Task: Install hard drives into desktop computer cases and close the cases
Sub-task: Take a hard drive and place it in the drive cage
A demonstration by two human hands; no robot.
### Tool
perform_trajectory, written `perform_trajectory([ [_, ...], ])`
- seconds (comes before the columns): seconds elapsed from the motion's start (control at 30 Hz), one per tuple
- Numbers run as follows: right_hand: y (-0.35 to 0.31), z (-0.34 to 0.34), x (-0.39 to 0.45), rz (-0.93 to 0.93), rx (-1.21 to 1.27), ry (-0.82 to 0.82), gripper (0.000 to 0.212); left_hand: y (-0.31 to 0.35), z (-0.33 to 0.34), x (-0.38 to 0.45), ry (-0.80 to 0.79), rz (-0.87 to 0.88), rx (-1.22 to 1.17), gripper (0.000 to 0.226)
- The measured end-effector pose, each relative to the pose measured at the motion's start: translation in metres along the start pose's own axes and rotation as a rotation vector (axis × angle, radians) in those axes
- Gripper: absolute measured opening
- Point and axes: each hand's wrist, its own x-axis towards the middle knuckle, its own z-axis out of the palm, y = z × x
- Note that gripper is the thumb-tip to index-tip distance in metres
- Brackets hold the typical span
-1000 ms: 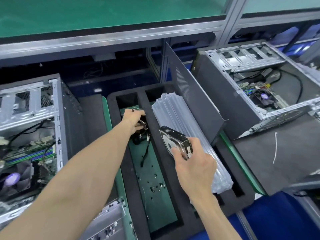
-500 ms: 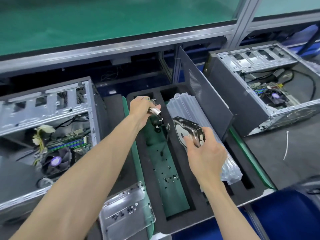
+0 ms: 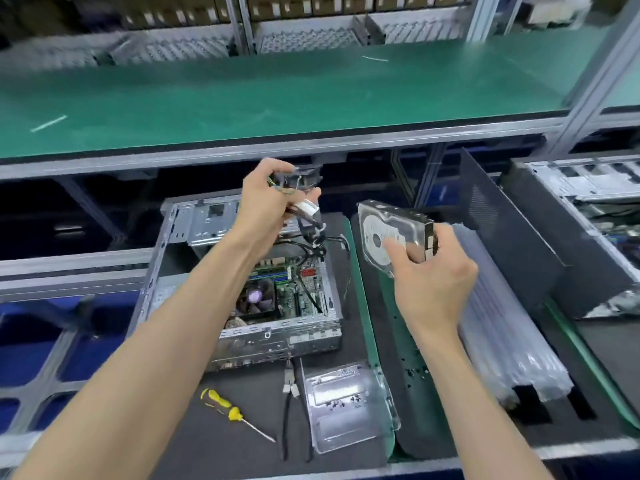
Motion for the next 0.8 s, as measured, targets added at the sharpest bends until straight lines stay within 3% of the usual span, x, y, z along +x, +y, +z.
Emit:
perform_trajectory([
  [0.17, -0.034, 0.04, -0.028, 0.141, 0.143, -0.044, 0.033, -0.013, -0.091, -0.026, -0.081, 0.03, 0.268, 0.049],
  [0.3, -0.043, 0.069, -0.05, 0.392, 0.246, -0.052, 0.027, -0.037, -0.138, -0.039, -0.148, -0.035, 0.595, 0.05],
  [0.43, -0.044, 0.092, -0.067, 0.627, 0.409, -0.029, 0.021, -0.056, -0.157, -0.048, -0.263, -0.045, 0.891, 0.045],
  [0.67, -0.037, 0.112, -0.076, 0.724, 0.453, -0.046, 0.019, -0.056, -0.167, -0.042, -0.414, -0.128, 1.062, 0.033],
  [0.73, -0.035, 0.116, -0.076, 0.727, 0.466, -0.073, 0.019, -0.046, -0.171, -0.036, -0.471, -0.177, 1.186, 0.044],
  [0.8, -0.034, 0.12, -0.074, 0.725, 0.478, -0.083, 0.019, -0.031, -0.172, -0.029, -0.524, -0.273, 1.28, 0.071],
])
